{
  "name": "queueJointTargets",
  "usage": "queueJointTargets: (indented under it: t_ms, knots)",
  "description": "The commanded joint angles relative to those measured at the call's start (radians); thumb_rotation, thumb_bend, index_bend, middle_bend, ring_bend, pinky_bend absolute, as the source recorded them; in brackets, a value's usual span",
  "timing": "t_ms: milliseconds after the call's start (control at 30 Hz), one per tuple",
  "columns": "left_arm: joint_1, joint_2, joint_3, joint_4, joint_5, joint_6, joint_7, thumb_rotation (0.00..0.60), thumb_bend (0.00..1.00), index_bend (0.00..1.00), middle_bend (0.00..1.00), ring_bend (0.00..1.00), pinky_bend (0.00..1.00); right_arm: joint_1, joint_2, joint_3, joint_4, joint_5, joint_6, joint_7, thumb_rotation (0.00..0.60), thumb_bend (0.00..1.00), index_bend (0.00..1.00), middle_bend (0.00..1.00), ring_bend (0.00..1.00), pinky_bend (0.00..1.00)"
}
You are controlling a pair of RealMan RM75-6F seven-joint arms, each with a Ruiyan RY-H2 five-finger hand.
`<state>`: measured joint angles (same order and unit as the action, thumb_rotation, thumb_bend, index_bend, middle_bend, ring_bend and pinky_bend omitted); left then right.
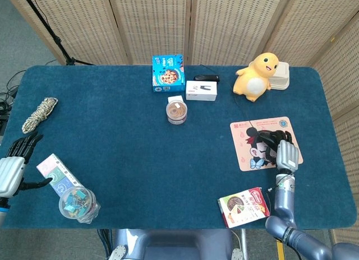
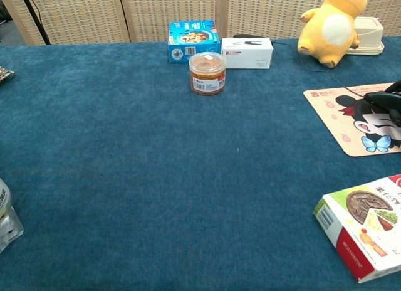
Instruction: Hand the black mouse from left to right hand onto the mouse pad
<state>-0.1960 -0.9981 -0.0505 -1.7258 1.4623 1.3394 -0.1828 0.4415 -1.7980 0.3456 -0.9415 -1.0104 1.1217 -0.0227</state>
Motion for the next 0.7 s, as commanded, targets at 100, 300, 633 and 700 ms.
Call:
queueJointTargets:
  t_ms: [100,300,633,700]
  knots:
    - [0.003,0.002,0.001,0.001,0.005,0.006,-0.005,0.6,0.03,0.0,0.0,0.0,0.0,-0.007,0.001,-0.01,-0.015,0.0,-0.008,-0.019,0.6,0.63,0.23,0.14,0.04,0.24]
    - [0.004,0.002,0.001,0.001,0.007,0.009,-0.008,0.6,0.03,0.0,0.0,0.0,0.0,-0.015,0.01,-0.017,-0.041,0.003,-0.02,-0.037,0.6,0.62,0.19,0.06,0.0,0.17]
    - [0.005,0.003,0.003,-0.001,0.01,0.011,-0.008,0.6,0.03,0.0,0.0,0.0,0.0,-0.028,0.032,-0.024,-0.112,0.012,-0.017,-0.083,0.6,0.62,0.11,0.0,0.0,0.03]
    - [0.005,0.003,0.003,-0.001,0.011,0.011,-0.008,0.6,0.03,0.0,0.0,0.0,0.0,-0.031,0.038,-0.025,-0.131,0.012,-0.01,-0.092,0.6,0.62,0.09,0.0,0.0,0.01]
